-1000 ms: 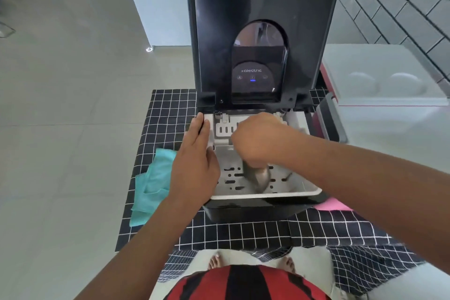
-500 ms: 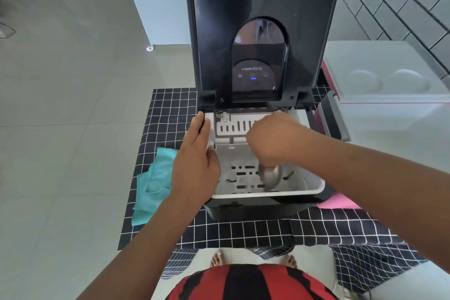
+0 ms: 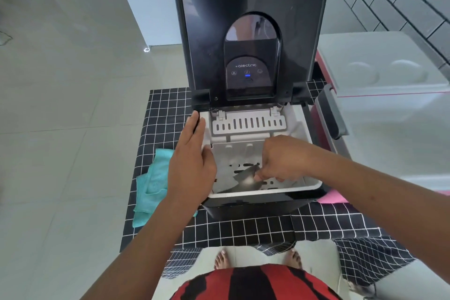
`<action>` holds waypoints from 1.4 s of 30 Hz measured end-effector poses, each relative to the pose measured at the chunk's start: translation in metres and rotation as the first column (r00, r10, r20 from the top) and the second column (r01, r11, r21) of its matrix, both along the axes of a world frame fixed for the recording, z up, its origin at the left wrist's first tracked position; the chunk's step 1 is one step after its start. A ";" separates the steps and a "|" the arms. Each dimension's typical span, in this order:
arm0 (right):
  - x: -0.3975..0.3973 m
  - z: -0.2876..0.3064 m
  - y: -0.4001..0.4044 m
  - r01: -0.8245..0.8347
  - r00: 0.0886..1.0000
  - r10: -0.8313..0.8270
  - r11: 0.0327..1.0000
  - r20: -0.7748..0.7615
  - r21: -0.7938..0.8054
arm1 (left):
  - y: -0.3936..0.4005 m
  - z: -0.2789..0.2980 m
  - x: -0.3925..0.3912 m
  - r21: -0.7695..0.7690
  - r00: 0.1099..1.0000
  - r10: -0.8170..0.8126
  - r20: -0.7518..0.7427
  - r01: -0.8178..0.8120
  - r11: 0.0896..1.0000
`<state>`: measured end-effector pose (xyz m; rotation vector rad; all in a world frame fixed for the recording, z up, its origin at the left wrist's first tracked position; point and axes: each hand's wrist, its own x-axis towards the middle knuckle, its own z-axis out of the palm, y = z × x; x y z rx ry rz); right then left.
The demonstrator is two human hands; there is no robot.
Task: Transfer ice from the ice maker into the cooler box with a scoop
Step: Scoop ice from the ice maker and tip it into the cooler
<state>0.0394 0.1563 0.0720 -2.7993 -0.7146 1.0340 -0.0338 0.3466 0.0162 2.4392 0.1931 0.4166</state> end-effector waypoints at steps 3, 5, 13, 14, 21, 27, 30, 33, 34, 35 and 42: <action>-0.003 -0.006 -0.004 0.043 0.990 -0.047 0.999 0.132 0.028 | 0.001 -0.001 0.001 -0.001 1.000 0.002 -0.006 -0.002 1.000; -0.006 -0.008 -0.004 0.053 0.979 -0.057 0.998 0.198 0.027 | 0.000 -0.001 0.002 -0.006 1.000 -0.004 -0.003 0.004 1.000; -0.015 -0.009 -0.012 -0.002 0.956 -0.001 1.000 0.295 0.009 | -0.001 -0.003 -0.001 -0.029 1.000 0.006 0.009 -0.006 1.000; -0.013 -0.009 -0.013 -0.015 0.947 0.014 1.000 0.319 0.000 | -0.001 -0.002 -0.001 -0.028 1.000 0.005 0.011 -0.005 1.000; -0.018 -0.027 -0.002 -0.041 0.953 -0.004 0.989 0.302 0.143 | -0.002 0.004 0.001 -0.028 0.999 0.002 -0.035 -0.003 1.000; -0.013 -0.036 -0.008 -0.076 0.962 0.050 0.993 0.267 0.086 | -0.003 0.006 0.000 -0.013 0.999 0.000 -0.034 0.000 1.000; -0.014 -0.034 -0.009 -0.085 0.942 0.056 0.994 0.332 0.073 | -0.003 0.006 -0.001 -0.009 1.000 0.002 -0.024 -0.002 1.000; -0.016 -0.027 -0.015 -0.121 0.902 0.057 0.985 0.429 0.125 | -0.002 0.006 -0.001 -0.006 1.000 -0.001 -0.022 0.001 1.000; -0.017 -0.025 -0.018 -0.125 0.898 0.046 0.980 0.437 0.154 | -0.002 0.006 -0.001 -0.005 1.000 -0.001 -0.022 0.001 1.000; -0.017 -0.023 -0.022 -0.129 0.897 0.039 0.976 0.441 0.176 | -0.002 0.006 -0.001 -0.007 1.000 -0.002 -0.018 0.002 1.000; -0.028 -0.010 -0.041 -0.087 0.904 -0.036 0.960 0.425 0.266 | -0.003 0.008 -0.005 -0.122 0.997 0.015 0.076 -0.006 0.992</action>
